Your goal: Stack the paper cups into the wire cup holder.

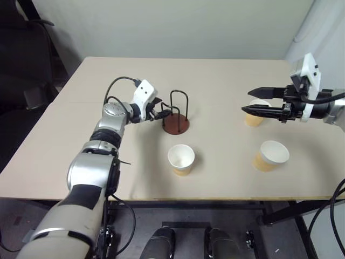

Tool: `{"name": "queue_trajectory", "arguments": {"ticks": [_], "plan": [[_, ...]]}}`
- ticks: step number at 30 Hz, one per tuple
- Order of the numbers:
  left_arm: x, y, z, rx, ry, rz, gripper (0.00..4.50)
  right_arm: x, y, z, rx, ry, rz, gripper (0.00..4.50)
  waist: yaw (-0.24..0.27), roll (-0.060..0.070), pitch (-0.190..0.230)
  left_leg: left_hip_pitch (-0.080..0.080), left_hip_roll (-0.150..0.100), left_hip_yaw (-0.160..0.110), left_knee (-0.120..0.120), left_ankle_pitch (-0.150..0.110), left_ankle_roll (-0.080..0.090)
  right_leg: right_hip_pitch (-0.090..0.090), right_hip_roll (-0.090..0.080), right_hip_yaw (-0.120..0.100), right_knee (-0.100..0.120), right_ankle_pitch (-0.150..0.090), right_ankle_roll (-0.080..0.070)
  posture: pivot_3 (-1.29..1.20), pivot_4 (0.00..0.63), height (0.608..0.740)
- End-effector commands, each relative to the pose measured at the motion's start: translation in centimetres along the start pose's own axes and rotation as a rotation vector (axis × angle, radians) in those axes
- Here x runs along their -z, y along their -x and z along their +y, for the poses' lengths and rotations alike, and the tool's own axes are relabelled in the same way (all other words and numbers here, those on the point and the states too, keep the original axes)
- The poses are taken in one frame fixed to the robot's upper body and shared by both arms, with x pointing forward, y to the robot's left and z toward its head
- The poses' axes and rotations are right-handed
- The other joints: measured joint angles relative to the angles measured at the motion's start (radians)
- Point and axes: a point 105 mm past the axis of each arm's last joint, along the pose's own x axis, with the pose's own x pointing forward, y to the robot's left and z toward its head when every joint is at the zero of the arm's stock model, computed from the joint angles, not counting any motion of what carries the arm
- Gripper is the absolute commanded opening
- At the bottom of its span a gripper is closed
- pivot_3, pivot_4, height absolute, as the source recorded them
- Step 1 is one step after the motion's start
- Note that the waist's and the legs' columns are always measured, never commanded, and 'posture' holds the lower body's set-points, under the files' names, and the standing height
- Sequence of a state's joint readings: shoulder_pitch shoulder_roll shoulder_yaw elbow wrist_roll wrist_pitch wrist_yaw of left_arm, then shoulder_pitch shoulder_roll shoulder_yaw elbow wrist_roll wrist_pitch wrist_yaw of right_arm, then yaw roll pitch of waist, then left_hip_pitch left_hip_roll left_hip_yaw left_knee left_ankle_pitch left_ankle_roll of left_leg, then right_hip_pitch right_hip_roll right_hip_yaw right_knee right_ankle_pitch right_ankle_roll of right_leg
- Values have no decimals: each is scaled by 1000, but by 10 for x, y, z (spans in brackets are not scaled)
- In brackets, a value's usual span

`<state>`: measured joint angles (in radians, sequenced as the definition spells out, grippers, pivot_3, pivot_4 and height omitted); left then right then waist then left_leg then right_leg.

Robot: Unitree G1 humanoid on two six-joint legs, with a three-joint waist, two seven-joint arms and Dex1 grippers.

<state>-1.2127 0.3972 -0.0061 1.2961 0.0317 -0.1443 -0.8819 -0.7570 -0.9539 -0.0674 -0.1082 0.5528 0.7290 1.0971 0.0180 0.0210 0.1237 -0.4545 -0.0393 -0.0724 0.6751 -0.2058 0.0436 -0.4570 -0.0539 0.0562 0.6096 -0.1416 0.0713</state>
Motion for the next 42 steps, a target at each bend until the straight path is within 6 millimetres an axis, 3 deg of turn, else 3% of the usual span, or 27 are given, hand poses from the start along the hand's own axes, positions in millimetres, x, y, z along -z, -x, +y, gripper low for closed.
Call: {"name": "queue_trajectory", "arguments": {"ticks": [1,5,12,20,42], "plan": [[-17,-3,2,-12,-15,-52,3456,-15,10,-1,31,46,-36,2738,0,0,0,0,0,0,0,0,0,0,0,0,0,0,0,0,150,740],[-19,-4,-1,12,-3,-62,2555,-15,11,0,37,46,-36,2738,1,0,0,0,0,0,0,0,0,0,0,0,0,0,0,0,150,740],[-19,-2,-4,62,3,-58,89,-15,12,-2,48,44,-34,2738,1,0,0,0,0,0,0,0,0,0,0,0,0,0,0,0,150,740],[-26,-3,-9,101,9,-79,34,-13,13,-5,62,46,-34,2738,1,0,0,0,0,0,0,0,0,1,0,0,0,0,1,0,150,740],[-47,-45,-70,293,71,-168,34,-9,19,-5,90,51,-10,2738,6,0,0,0,0,1,0,0,1,2,-1,0,-1,2,7,0,150,740]]}}
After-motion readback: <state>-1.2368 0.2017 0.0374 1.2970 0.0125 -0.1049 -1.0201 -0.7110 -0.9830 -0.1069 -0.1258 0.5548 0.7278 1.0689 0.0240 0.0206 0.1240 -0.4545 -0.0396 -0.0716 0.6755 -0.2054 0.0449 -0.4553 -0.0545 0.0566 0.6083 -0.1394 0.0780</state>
